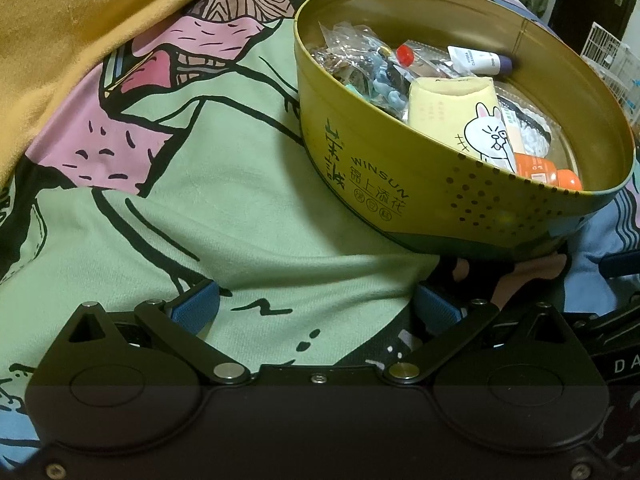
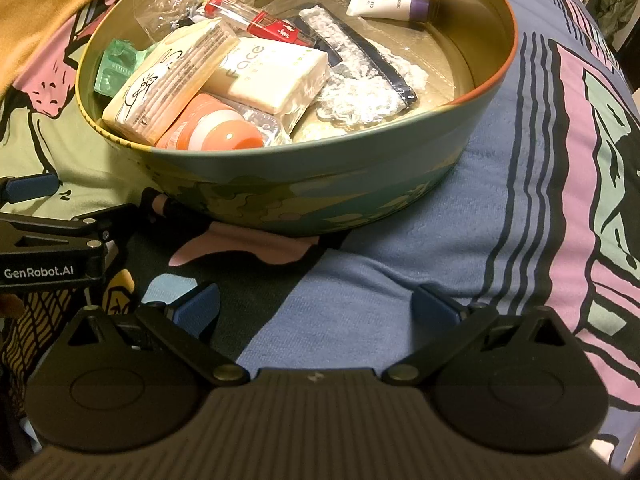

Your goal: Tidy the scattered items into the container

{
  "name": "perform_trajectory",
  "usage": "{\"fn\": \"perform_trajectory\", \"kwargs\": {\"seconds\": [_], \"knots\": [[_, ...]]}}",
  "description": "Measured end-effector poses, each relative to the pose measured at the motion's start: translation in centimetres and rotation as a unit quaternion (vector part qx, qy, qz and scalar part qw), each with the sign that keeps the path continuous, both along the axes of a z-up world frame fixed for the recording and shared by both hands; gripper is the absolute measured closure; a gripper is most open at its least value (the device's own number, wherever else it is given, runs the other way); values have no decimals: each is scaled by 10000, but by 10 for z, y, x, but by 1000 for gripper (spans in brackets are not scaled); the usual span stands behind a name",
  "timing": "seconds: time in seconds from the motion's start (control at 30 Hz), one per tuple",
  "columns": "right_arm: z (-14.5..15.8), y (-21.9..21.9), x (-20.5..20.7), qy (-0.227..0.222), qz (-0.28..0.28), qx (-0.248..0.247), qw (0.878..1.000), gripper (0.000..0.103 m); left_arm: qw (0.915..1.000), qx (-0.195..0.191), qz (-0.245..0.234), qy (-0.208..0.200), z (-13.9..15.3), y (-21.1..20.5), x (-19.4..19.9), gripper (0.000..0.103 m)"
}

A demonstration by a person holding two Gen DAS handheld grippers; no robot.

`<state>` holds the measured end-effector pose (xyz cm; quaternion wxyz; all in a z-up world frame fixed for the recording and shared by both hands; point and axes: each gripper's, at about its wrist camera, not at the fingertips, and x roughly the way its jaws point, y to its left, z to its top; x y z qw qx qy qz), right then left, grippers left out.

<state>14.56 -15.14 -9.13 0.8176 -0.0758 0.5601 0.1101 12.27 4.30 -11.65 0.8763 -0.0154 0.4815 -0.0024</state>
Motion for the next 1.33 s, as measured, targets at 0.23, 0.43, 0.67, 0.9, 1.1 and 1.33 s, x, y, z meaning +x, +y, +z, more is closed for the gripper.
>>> {"fn": "perform_trajectory", "kwargs": {"seconds": [0.23,0.43,0.67,0.9,1.1,1.33], "knots": [[0,1,0,0,0,-2,10000,0,10000,3,-1,-2,0,0,0,0],[0,3,0,-2,0,-5,10000,0,10000,11,-6,-6,0,0,0,0],[0,4,-1,-2,-2,-7,10000,0,10000,6,0,-8,0,0,-1,0],[0,7,-1,-2,-4,-7,10000,0,10000,11,-6,-16,1,-1,1,0],[0,8,-1,-3,-4,-10,10000,0,10000,13,-7,-18,1,-1,0,0],[0,10,-2,-4,-6,-11,10000,0,10000,12,-7,-18,1,-1,0,0]]}}
